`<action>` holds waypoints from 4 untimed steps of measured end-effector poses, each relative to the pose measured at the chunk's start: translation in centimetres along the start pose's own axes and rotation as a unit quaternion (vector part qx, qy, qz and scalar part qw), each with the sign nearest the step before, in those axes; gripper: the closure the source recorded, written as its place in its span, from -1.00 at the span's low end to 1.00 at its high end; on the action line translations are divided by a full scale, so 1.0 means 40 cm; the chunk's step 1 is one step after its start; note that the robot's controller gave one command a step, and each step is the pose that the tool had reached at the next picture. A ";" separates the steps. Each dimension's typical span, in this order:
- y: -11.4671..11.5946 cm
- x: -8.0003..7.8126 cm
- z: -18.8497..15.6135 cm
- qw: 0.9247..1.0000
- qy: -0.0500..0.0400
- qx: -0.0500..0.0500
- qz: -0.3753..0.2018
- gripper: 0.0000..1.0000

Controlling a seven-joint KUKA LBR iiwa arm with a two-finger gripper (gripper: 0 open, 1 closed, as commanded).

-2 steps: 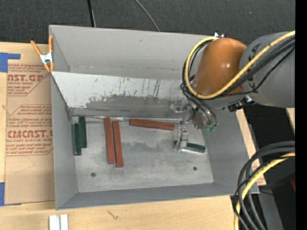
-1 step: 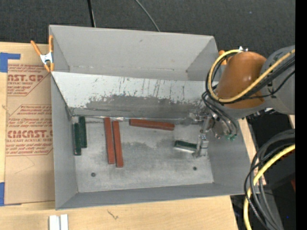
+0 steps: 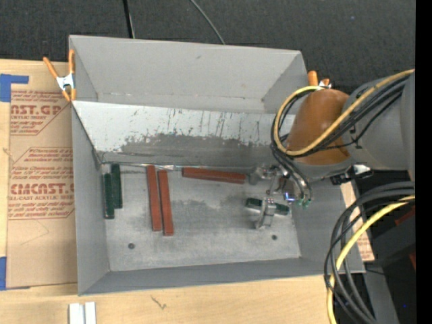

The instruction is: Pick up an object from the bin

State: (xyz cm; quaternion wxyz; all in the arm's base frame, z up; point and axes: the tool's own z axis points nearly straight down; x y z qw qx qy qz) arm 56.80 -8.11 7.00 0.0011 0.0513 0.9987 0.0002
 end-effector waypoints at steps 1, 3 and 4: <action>-0.017 0.016 0.000 1.000 0.000 0.000 -0.008 1.00; -0.017 0.019 -0.009 1.000 0.002 0.000 -0.008 1.00; -0.016 0.018 -0.034 1.000 0.002 0.000 -0.008 1.00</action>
Offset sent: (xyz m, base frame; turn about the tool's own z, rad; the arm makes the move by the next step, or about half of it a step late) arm 0.0000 0.0000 0.0000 0.0000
